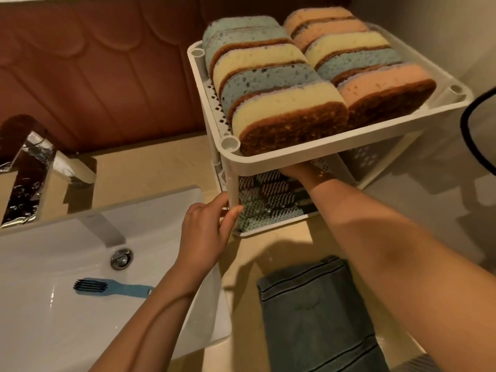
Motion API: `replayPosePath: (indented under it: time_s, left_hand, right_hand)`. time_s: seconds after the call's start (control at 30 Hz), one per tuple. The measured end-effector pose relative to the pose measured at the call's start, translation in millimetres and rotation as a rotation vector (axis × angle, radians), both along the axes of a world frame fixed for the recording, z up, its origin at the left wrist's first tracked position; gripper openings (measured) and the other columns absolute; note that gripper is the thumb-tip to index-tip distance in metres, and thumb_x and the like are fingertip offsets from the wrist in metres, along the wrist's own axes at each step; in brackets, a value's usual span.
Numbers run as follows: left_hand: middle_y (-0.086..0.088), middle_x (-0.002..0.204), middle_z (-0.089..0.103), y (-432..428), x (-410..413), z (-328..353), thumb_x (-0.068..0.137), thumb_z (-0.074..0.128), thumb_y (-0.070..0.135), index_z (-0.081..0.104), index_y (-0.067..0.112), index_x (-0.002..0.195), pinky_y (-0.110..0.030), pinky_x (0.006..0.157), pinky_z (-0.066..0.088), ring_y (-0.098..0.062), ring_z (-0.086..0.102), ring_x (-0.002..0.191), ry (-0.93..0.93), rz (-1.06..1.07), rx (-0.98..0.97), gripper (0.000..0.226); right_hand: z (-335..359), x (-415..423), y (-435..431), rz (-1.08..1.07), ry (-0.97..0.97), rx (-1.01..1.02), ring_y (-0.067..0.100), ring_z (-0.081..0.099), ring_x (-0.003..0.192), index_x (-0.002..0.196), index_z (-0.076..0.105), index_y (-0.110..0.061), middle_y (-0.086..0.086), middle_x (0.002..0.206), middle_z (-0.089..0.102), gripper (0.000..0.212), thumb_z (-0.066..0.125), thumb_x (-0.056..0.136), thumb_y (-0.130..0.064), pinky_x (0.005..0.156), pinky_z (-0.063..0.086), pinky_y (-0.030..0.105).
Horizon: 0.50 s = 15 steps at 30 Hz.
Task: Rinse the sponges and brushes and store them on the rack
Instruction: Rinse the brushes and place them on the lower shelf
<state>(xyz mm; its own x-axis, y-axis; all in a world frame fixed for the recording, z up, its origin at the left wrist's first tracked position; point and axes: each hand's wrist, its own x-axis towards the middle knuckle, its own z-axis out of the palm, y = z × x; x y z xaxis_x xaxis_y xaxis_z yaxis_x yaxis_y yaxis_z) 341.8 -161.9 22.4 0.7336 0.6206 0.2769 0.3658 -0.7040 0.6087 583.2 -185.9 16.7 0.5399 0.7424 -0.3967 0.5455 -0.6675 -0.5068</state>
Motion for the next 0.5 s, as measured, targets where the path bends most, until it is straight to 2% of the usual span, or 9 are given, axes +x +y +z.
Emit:
replayPosePath:
  time_s: [0.03,0.07,0.13,0.2,0.33,0.5]
  left_hand:
    - [-0.002,0.072,0.072,0.1,0.5,0.1,0.087,0.035,0.052,0.065,0.018,0.099,-0.028,0.061,0.035,-0.028,0.066,0.070,0.001,0.003,-0.003,0.047]
    - [-0.002,0.072,0.072,0.2,0.7,0.3,0.087,0.035,0.053,0.065,0.019,0.099,-0.028,0.061,0.035,-0.028,0.066,0.070,0.001,0.003,-0.005,0.047]
    - [-0.002,0.074,0.072,0.3,0.8,0.8,0.087,0.035,0.053,0.065,0.018,0.098,-0.028,0.061,0.035,-0.027,0.067,0.071,0.004,-0.001,-0.007,0.047]
    - [-0.002,0.074,0.072,-0.8,0.4,1.8,0.087,0.035,0.052,0.065,0.018,0.097,-0.027,0.061,0.034,-0.026,0.067,0.071,0.003,0.005,-0.004,0.047]
    - [-0.002,0.075,0.072,-3.7,0.7,3.9,0.087,0.037,0.052,0.065,0.018,0.096,-0.027,0.060,0.033,-0.026,0.068,0.072,0.013,0.024,-0.014,0.045]
    - [-0.002,0.080,0.074,-7.1,0.6,7.4,0.087,0.045,0.043,0.066,0.019,0.098,-0.025,0.060,0.035,-0.022,0.070,0.077,0.024,0.053,-0.034,0.034]
  right_hand:
    - [1.7,-1.3,-0.1,0.004,0.004,-0.019,0.025,0.045,0.106,0.088,0.046,-0.018,0.013,0.115,0.047,0.014,0.037,0.099,-0.021,0.095,0.033,0.038]
    - [-1.1,1.6,1.3,0.014,0.003,-0.022,0.024,0.044,0.103,0.091,0.046,-0.016,0.013,0.114,0.046,0.013,0.037,0.099,-0.020,0.093,0.032,0.037]
    - [-1.1,-0.3,2.9,0.001,0.029,0.005,0.025,0.044,0.110,0.105,0.044,-0.015,0.012,0.118,0.046,0.011,0.036,0.099,-0.021,0.102,0.031,0.036]
    - [-11.6,4.1,8.0,-0.002,0.057,0.016,0.028,0.044,0.117,0.116,0.044,-0.016,0.015,0.124,0.048,0.020,0.038,0.099,-0.024,0.105,0.030,0.038]
    - [-20.1,5.7,7.7,-0.008,0.011,0.081,0.037,0.047,0.118,0.112,0.049,-0.019,0.021,0.127,0.052,0.020,0.045,0.096,-0.030,0.100,0.037,0.046]
    - [-16.0,3.8,7.9,-0.009,0.033,0.088,0.035,0.046,0.120,0.121,0.050,-0.012,0.017,0.123,0.053,0.027,0.043,0.097,-0.025,0.100,0.035,0.041]
